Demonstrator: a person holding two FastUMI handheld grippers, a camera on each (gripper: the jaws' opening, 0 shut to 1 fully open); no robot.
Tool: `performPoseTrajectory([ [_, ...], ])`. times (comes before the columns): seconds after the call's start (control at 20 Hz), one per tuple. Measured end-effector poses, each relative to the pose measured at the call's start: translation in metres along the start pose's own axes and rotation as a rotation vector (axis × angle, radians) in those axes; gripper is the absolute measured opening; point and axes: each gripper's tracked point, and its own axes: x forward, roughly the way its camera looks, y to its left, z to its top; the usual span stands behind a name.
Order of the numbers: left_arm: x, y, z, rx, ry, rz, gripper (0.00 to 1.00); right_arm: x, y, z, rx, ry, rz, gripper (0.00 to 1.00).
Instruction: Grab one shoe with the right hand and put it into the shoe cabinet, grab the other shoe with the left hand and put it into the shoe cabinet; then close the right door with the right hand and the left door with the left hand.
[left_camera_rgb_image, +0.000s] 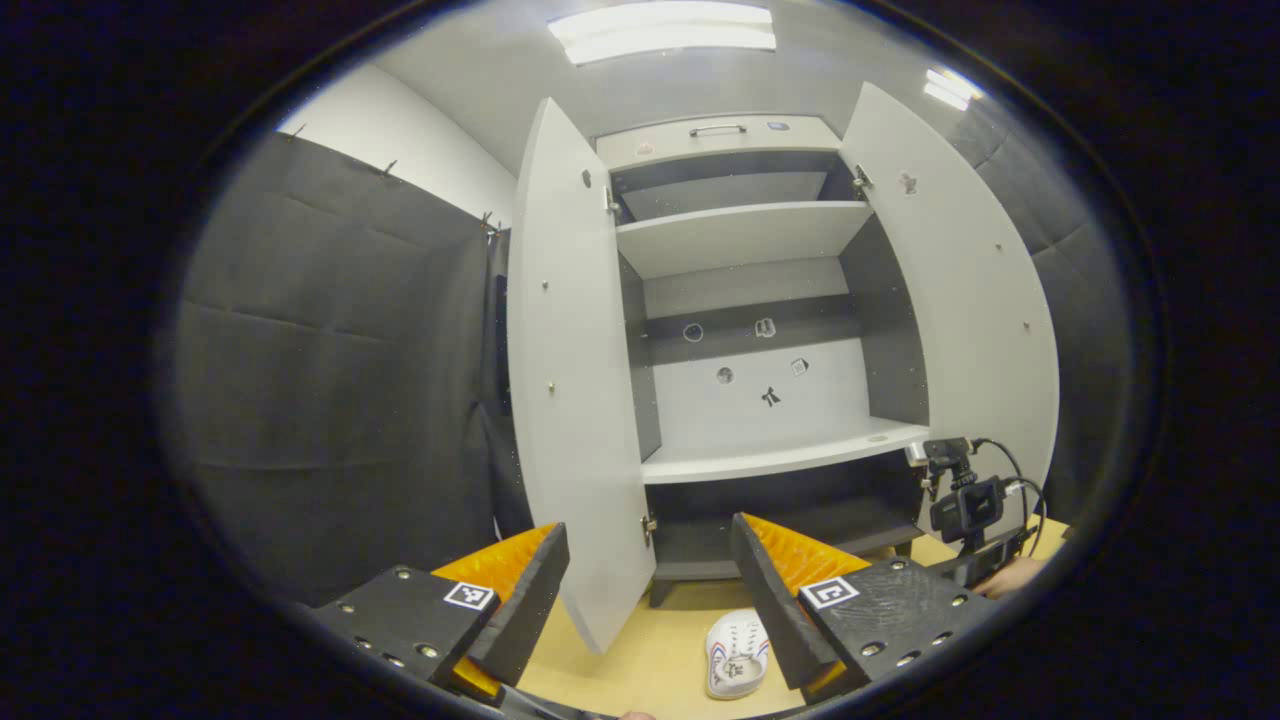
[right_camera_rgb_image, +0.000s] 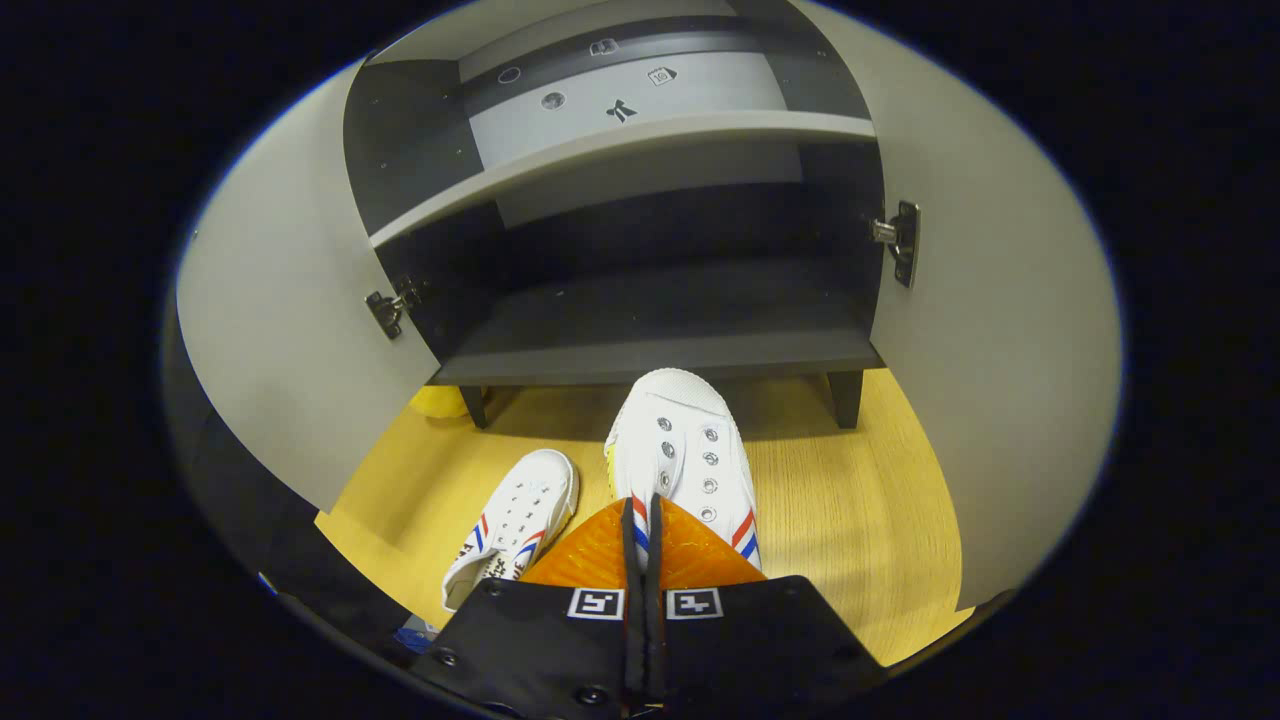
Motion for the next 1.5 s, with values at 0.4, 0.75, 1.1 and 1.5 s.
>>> performPoseTrajectory([
  [0.4,0.037,-0.024,-0.008,-0.039,-0.009,-0.1,1.0,-0.052,0.013,0.085,0.011,-0.168,0.008,0.01],
  [0.75,0.058,-0.03,-0.015,-0.064,-0.01,-0.146,1.0,-0.077,0.031,0.173,-0.026,-0.318,0.023,0.01],
  [1.1,0.074,-0.028,-0.024,-0.079,-0.009,-0.164,1.0,-0.064,0.032,0.244,-0.028,-0.403,-0.013,0.01],
  [1.5,0.097,-0.03,-0.038,-0.085,0.002,-0.186,0.94,-0.018,0.018,0.31,-0.041,-0.423,-0.087,0.01],
])
